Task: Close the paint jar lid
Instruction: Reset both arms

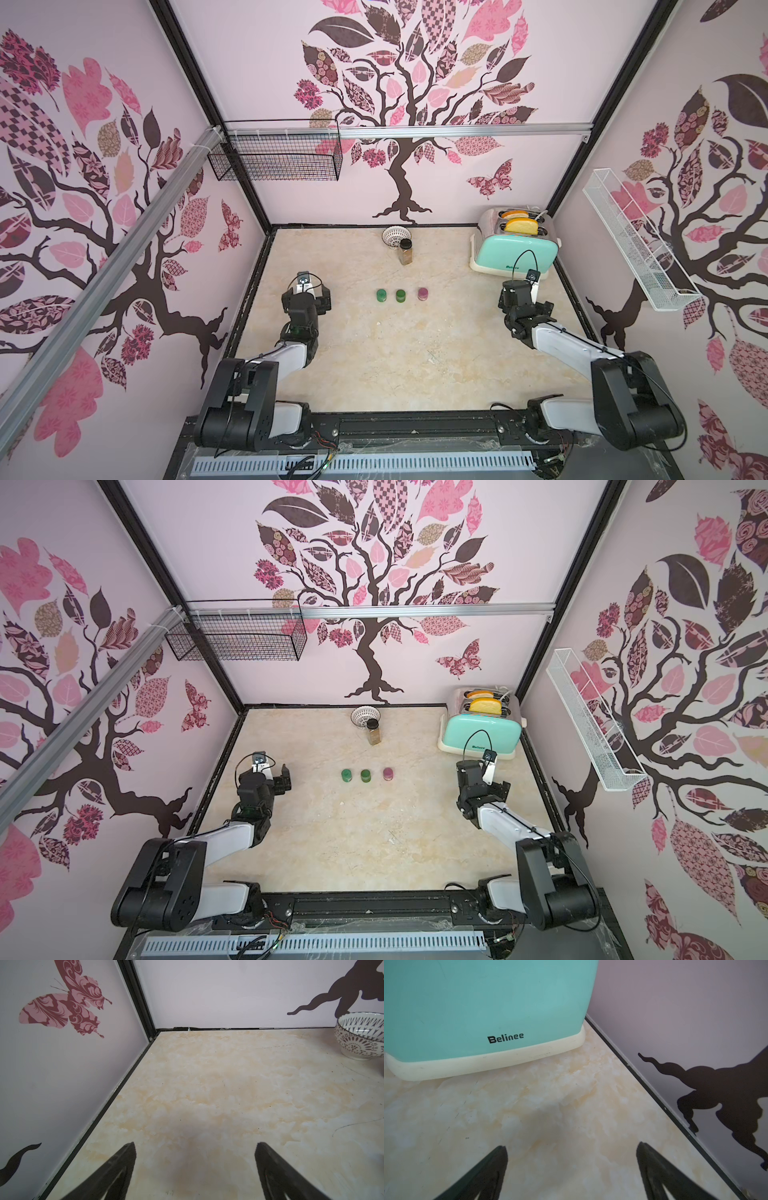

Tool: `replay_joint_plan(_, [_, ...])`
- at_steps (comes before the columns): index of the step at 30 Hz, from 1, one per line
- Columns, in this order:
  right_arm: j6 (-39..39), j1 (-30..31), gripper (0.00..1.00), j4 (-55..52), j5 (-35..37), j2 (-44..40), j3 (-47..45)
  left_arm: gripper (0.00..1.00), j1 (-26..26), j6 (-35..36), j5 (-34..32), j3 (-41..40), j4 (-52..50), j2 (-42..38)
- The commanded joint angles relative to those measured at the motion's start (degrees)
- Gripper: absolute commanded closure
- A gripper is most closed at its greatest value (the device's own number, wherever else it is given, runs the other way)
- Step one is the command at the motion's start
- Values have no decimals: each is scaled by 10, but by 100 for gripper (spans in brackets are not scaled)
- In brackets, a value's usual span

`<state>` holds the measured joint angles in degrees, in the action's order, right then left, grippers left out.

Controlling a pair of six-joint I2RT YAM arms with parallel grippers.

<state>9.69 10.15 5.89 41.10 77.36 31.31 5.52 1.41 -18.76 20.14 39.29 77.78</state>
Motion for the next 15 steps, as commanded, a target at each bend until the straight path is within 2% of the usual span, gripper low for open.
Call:
replay_joint_plan(1, [-44, -8, 1, 111, -18, 29, 0, 8, -5, -9, 17, -7, 72, 23])
replay_joint_plan(4, [-58, -14, 1, 176, -61, 35, -15, 8, -11, -5, 36, -13, 113, 48])
replay_joint_plan(9, [-95, -38, 0, 266, -178, 53, -27, 6, -30, -10, 85, -15, 151, 96])
replay_joint_plan(11, [-112, -42, 0, 280, -202, 63, -25, 2, -31, -1, 105, -16, 173, 115])
replay_joint_plan(14, [-125, -50, 1, 404, -234, 110, -58, 2, -37, -3, 122, -9, 151, 110])
replay_joint_plan(15, [-121, -55, 1, 397, -242, 109, -58, 2, -40, -4, 128, -7, 153, 113])
